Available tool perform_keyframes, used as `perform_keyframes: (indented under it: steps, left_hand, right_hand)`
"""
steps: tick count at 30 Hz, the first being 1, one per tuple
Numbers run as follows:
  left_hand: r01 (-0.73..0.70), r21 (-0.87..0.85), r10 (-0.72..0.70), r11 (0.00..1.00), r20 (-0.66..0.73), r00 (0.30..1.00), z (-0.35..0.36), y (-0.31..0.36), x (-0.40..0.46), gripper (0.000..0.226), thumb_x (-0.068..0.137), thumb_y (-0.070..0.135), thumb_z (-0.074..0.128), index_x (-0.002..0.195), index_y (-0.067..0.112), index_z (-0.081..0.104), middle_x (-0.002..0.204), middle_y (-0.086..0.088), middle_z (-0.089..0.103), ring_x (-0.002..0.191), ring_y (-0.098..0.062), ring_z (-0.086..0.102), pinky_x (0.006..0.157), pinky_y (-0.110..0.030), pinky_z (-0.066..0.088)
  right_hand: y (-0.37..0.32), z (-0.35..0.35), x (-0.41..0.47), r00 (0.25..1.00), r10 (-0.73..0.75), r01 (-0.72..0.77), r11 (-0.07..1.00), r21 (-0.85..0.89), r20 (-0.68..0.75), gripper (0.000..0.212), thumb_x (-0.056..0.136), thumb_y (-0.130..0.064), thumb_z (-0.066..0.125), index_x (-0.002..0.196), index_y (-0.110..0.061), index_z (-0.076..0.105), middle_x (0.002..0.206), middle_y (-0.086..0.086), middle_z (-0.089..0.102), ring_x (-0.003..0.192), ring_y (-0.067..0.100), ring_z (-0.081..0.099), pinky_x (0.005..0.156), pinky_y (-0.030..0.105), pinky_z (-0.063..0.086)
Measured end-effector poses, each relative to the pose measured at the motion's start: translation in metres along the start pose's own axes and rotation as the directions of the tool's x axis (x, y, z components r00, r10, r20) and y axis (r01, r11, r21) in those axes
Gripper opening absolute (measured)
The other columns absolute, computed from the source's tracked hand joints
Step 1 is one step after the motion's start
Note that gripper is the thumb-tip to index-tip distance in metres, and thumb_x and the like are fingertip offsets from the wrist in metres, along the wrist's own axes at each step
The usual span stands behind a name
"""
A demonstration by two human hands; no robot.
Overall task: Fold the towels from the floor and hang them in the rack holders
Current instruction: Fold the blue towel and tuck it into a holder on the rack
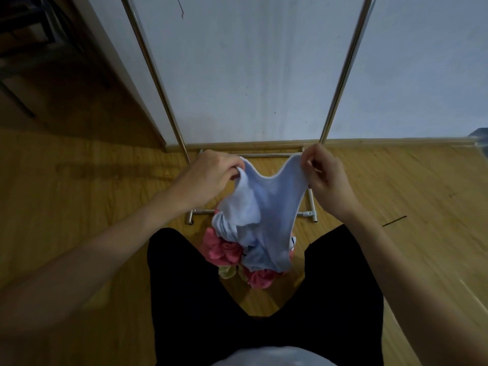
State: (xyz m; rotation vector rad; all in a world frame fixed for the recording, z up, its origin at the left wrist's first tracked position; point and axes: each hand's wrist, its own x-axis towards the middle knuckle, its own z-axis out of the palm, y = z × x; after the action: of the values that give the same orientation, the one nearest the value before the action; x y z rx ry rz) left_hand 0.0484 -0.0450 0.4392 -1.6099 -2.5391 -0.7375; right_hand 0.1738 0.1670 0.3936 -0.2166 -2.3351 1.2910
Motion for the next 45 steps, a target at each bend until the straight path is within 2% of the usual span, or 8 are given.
perform_keyframes:
  steps: [5,8,14,18,22,27,33,45]
  left_hand:
    - [-0.02,0.066,0.023,0.998,-0.05,0.998,0.003,-0.001,0.006,0.009,0.088,0.003,0.059,0.092,0.0,0.066,0.108,-0.012,0.056,0.094,-0.021,0.059,0.083,-0.033,0.05]
    - [0.058,-0.006,-0.058,0.998,-0.057,0.997,0.007,0.001,0.009,0.008,0.087,0.002,0.056,0.089,0.002,0.064,0.094,-0.009,0.064,0.086,-0.024,0.06,0.076,-0.038,0.049]
    - [0.242,-0.129,-0.26,0.962,-0.146,0.955,0.013,0.004,0.013,0.006,0.086,0.013,0.065,0.089,0.009,0.068,0.081,-0.001,0.068,0.071,-0.011,0.06,0.065,-0.026,0.054]
    - [0.424,-0.317,-0.475,0.848,-0.103,0.874,0.018,0.005,0.019,0.003,0.081,0.018,0.072,0.082,0.015,0.07,0.07,0.007,0.066,0.063,-0.005,0.063,0.057,-0.016,0.053]
    - [0.517,-0.524,-0.593,0.677,0.028,0.805,0.02,0.009,0.025,0.006,0.078,0.012,0.074,0.076,0.014,0.069,0.069,-0.006,0.07,0.06,-0.017,0.069,0.058,-0.029,0.058]
    - [0.494,-0.623,-0.565,0.606,0.099,0.819,0.019,0.019,0.027,0.005,0.078,0.005,0.074,0.08,0.008,0.069,0.074,-0.012,0.071,0.06,-0.012,0.067,0.055,-0.022,0.056]
    - [0.465,-0.667,-0.532,0.582,0.121,0.838,0.016,0.022,0.026,0.006,0.079,0.005,0.074,0.083,0.007,0.07,0.076,-0.008,0.071,0.062,-0.007,0.066,0.058,-0.019,0.055]
    - [0.408,-0.725,-0.516,0.555,0.085,0.852,0.017,0.017,0.019,0.007,0.08,-0.002,0.071,0.087,0.0,0.069,0.075,-0.008,0.068,0.063,-0.005,0.065,0.057,-0.017,0.052]
  right_hand:
    - [-0.001,0.007,-0.009,0.994,0.096,-0.097,0.995,0.025,0.06,0.028,0.082,0.008,0.045,0.079,-0.013,0.063,0.076,-0.006,0.055,0.064,0.008,0.049,0.057,0.021,0.037]
    - [-0.003,0.012,-0.012,0.99,0.111,-0.114,0.993,0.035,0.093,0.03,0.082,0.011,0.046,0.079,-0.01,0.068,0.081,0.001,0.056,0.067,0.026,0.053,0.06,0.038,0.042]
    - [-0.012,0.024,-0.02,0.981,0.126,-0.132,0.991,0.032,0.15,0.032,0.082,0.011,0.049,0.08,-0.013,0.07,0.081,-0.006,0.054,0.066,0.007,0.048,0.061,0.018,0.035]
    - [-0.017,0.028,-0.024,0.978,0.144,-0.148,0.989,0.017,0.148,0.021,0.082,0.007,0.055,0.082,-0.007,0.071,0.082,0.0,0.054,0.066,0.007,0.048,0.062,0.017,0.037]
    - [-0.02,0.037,-0.025,0.983,0.126,-0.124,0.992,-0.025,0.131,0.009,0.084,-0.013,0.07,0.088,-0.005,0.072,0.088,0.003,0.057,0.069,0.007,0.052,0.06,0.016,0.041]
    - [-0.02,0.046,-0.02,0.992,0.077,-0.069,0.994,-0.082,0.103,0.018,0.081,-0.027,0.075,0.09,-0.013,0.071,0.085,-0.003,0.054,0.075,0.012,0.055,0.063,0.021,0.046]
    - [-0.022,0.053,-0.016,0.996,0.065,-0.062,0.997,-0.046,0.061,0.02,0.079,-0.034,0.076,0.083,-0.015,0.07,0.079,-0.014,0.048,0.071,0.001,0.051,0.062,0.011,0.04]
    - [-0.011,0.055,-0.023,0.994,0.085,-0.08,0.994,-0.079,0.064,0.011,0.08,-0.01,0.069,0.074,-0.002,0.065,0.075,-0.003,0.051,0.06,0.009,0.048,0.056,0.02,0.04]
